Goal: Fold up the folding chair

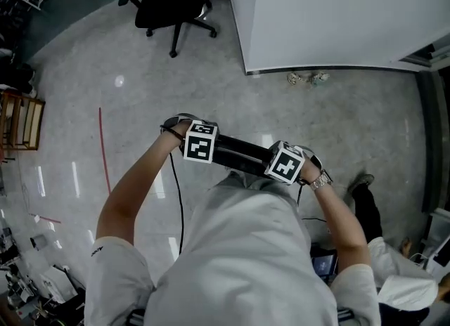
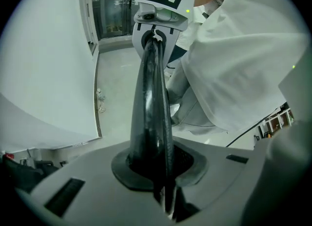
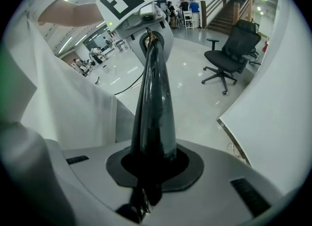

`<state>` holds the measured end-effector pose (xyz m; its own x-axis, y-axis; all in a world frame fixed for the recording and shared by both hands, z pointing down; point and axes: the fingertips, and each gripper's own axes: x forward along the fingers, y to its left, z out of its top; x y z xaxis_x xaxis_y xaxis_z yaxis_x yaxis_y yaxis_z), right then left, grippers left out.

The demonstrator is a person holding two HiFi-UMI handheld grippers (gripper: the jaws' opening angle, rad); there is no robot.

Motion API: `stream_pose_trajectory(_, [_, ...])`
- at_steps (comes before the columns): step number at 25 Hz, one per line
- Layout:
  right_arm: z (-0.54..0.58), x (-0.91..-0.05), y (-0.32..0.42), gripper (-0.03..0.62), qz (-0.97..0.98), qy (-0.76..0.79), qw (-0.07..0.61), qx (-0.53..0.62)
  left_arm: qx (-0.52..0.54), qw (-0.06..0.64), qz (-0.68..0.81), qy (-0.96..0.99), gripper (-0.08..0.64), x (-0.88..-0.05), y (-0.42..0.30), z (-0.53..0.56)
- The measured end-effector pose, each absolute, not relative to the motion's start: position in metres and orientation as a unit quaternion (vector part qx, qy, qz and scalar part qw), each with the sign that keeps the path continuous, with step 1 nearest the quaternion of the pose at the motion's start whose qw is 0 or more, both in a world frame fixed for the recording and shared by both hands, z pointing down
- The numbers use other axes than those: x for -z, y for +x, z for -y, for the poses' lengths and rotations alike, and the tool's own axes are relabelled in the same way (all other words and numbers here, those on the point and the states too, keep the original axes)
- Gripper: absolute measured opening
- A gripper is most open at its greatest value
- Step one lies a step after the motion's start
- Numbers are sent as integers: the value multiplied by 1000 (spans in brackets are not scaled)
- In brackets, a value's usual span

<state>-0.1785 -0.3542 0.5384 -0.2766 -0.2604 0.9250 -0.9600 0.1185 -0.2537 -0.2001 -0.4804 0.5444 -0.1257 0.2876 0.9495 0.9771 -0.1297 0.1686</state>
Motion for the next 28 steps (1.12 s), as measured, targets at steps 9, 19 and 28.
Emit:
stream_pose_trajectory(9, [259,-537,-164,57,632,495,368,-470,494,360,574,-545,61,-542,-179,387])
stream_pose_trajectory(19, [169,-530,-151,57,624,512,356,-470,497,376,580,-525,61,-531,-161,297])
stream_pose_trajectory(28, [108,-529,-140,57,581,570,311,-491,471,425,614,-469,60,-526,-128,237])
